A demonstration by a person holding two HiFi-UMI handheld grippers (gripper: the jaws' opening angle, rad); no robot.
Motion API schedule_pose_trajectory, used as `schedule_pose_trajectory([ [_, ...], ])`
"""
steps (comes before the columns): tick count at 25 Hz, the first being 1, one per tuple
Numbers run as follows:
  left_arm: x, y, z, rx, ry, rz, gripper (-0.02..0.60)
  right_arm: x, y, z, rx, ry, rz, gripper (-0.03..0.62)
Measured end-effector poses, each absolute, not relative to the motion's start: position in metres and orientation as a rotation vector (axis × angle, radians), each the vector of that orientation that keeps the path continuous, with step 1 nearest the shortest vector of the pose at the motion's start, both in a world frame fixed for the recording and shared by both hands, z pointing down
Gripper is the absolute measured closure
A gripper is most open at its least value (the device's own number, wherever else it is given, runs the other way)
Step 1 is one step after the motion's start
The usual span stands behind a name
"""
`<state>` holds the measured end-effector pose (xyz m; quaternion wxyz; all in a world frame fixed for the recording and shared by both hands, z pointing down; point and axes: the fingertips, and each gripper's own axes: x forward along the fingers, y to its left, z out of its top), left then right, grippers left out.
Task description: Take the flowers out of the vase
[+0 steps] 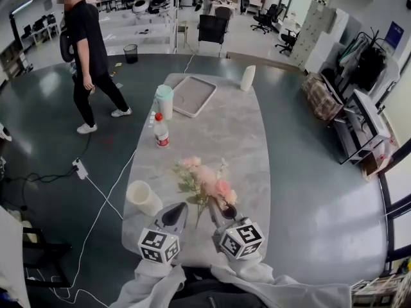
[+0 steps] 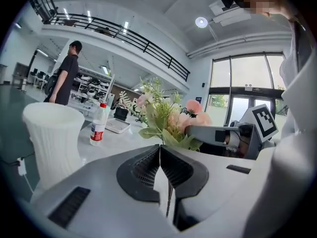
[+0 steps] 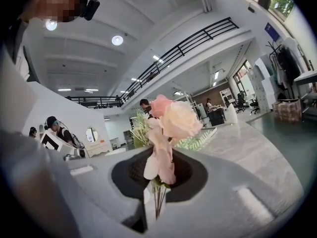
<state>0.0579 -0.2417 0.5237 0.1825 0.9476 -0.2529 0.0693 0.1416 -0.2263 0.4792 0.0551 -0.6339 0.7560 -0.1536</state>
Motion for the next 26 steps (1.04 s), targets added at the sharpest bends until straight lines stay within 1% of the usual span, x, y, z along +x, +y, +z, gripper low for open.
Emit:
schedule_pose_trajectory([
  [26,0.051,-0.235,0.535,2.652,-0.696,0.218,0.577,0.136,-0.233,0.483,-1.916,2.296,-0.474,0.562],
])
